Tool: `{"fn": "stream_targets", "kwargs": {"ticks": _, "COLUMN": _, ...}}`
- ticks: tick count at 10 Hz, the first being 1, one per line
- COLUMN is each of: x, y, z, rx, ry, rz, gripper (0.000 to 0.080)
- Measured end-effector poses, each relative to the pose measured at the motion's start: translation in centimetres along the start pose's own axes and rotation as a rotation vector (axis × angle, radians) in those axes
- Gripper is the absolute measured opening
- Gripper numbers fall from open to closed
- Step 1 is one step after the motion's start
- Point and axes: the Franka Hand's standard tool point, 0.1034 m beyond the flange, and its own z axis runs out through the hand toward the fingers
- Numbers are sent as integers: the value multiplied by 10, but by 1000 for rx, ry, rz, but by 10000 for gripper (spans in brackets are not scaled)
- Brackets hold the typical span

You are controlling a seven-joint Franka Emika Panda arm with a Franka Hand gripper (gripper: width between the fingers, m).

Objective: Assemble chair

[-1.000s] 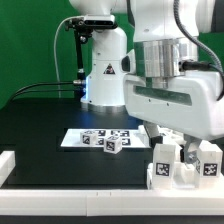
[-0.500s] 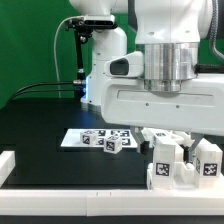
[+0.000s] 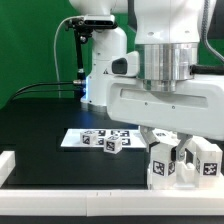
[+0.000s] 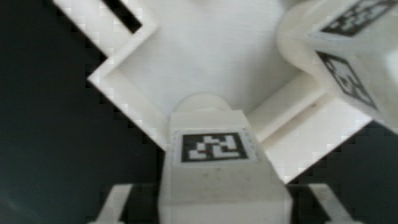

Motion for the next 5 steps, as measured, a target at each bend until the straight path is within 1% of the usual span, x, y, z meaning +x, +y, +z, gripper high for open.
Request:
{"fn": "stream_targets", "kwargs": {"ticks": 2, "x": 1, "y": 1, "z": -1, "rx": 10, "ry": -25, "rz": 304, "gripper": 284}}
{"fn": "stream_targets", "kwargs": {"ticks": 4, "x": 2, "y": -2, "z": -1, "rx": 41, "ry": -47, "rz": 603, "gripper": 284}}
{"fn": "stream_targets", "kwargs": {"ticks": 5, "x": 3, "y": -3, "z": 0, "rx": 51, "ry": -56, "rz": 728, "gripper": 284}}
